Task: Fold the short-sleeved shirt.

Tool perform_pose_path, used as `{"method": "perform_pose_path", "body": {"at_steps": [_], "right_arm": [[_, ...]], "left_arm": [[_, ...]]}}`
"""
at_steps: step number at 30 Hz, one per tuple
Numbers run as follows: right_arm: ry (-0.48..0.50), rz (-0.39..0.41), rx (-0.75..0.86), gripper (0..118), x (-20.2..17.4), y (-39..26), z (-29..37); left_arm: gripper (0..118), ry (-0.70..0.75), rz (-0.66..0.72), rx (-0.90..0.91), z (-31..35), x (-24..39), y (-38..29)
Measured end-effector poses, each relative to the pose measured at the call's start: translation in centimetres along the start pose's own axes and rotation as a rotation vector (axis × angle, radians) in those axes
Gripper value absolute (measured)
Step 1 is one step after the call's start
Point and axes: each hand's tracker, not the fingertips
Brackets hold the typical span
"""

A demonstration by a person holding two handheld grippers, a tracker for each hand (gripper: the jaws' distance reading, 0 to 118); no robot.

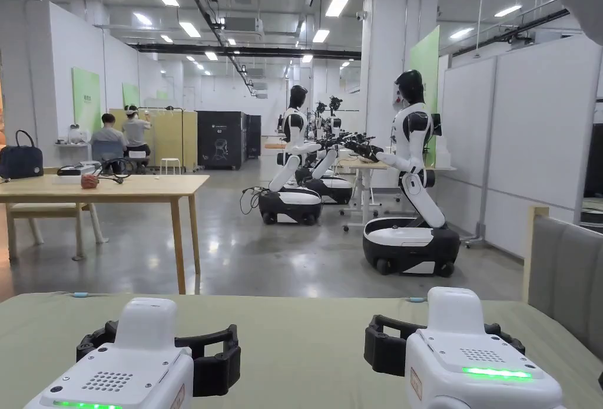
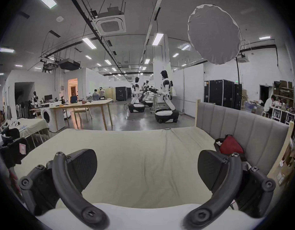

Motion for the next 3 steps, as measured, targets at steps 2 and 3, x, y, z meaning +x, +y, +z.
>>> {"method": "perform_pose_path", "body": {"at_steps": [2, 3], "right_arm": [[-0.01, -0.017, 0.032, 118, -0.09, 0.01, 0.44], [-0.012, -0.016, 0.034, 118, -0.15, -0.02, 0.64]], "left_arm": [[118, 0.001, -0.001, 0.001, -0.01, 0.0, 0.04], [118, 0.002, 0.0, 0.002, 0.03, -0.01, 0.05]]}}
